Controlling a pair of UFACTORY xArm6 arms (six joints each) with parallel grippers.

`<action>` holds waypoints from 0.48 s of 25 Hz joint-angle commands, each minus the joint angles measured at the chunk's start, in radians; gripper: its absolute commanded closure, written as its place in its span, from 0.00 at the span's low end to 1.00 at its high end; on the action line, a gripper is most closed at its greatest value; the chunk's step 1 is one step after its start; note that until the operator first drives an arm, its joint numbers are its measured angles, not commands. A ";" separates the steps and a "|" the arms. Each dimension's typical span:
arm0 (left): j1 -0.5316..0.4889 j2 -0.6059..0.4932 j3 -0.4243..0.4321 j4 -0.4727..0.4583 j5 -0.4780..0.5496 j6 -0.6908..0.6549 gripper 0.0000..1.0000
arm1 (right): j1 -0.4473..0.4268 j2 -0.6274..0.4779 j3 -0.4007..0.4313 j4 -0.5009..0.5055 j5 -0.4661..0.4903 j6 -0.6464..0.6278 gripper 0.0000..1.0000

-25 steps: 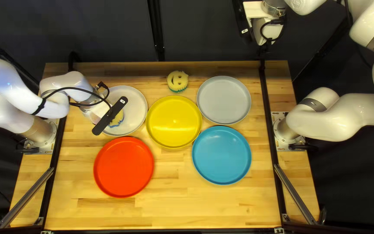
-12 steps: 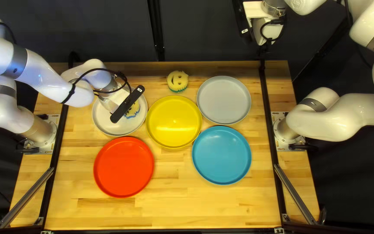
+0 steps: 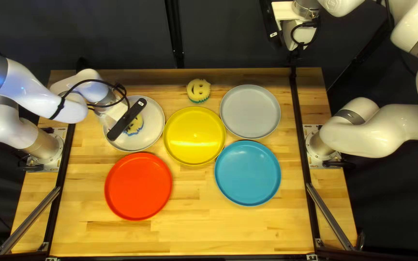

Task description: Pick up sponge and scrub the plate

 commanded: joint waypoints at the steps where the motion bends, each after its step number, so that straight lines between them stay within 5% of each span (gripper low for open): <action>1: 0.013 0.050 -0.047 -0.003 -0.003 0.012 1.00 | 0.000 0.000 0.000 0.000 0.000 0.000 0.00; 12: 0.061 0.275 -0.275 -0.049 -0.011 0.121 1.00 | 0.000 0.000 0.000 0.000 0.000 0.000 0.00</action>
